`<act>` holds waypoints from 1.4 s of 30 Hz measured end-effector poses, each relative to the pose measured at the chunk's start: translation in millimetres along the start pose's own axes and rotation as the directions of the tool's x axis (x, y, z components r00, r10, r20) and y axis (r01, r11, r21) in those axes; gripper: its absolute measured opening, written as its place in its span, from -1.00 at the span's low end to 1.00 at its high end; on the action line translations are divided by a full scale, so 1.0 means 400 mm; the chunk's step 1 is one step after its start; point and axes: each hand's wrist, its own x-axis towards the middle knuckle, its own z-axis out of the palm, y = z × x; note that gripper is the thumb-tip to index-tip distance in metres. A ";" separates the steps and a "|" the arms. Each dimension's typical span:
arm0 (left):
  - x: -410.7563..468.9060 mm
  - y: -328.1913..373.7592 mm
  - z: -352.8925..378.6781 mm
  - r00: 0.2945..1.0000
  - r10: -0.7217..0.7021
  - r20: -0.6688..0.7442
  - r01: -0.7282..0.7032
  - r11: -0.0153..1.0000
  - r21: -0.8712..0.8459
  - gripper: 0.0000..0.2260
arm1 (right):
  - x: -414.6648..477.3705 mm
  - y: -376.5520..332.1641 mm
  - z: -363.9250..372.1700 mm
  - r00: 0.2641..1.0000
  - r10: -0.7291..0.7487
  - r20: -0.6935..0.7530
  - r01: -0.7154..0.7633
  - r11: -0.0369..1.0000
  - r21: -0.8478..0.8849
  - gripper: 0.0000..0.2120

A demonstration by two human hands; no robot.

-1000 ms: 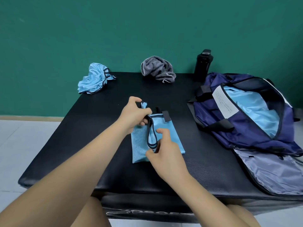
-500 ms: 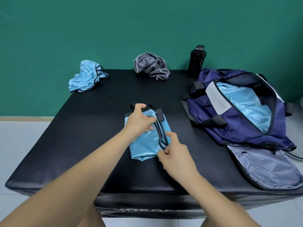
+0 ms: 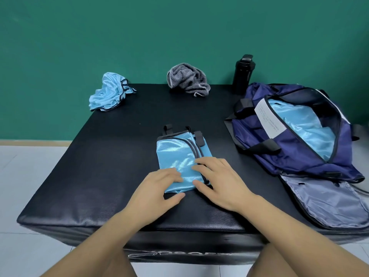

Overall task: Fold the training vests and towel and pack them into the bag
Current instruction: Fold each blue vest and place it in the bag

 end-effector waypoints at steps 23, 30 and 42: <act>-0.017 0.021 0.033 0.978 -0.042 -0.206 0.069 0.990 0.127 -0.84 | -0.024 0.004 0.008 1.000 -0.012 -0.025 0.013 0.999 0.045 -0.67; -0.048 0.035 -0.012 0.947 -0.268 -0.175 0.229 0.949 -0.217 -0.93 | -0.056 -0.037 0.018 0.984 0.101 -0.149 -0.046 0.941 0.335 -0.82; -0.023 0.049 -0.041 0.896 -0.440 0.055 0.378 0.693 -0.614 -0.62 | -0.025 -0.085 -0.005 0.803 0.578 -0.143 -0.303 0.603 0.738 -0.95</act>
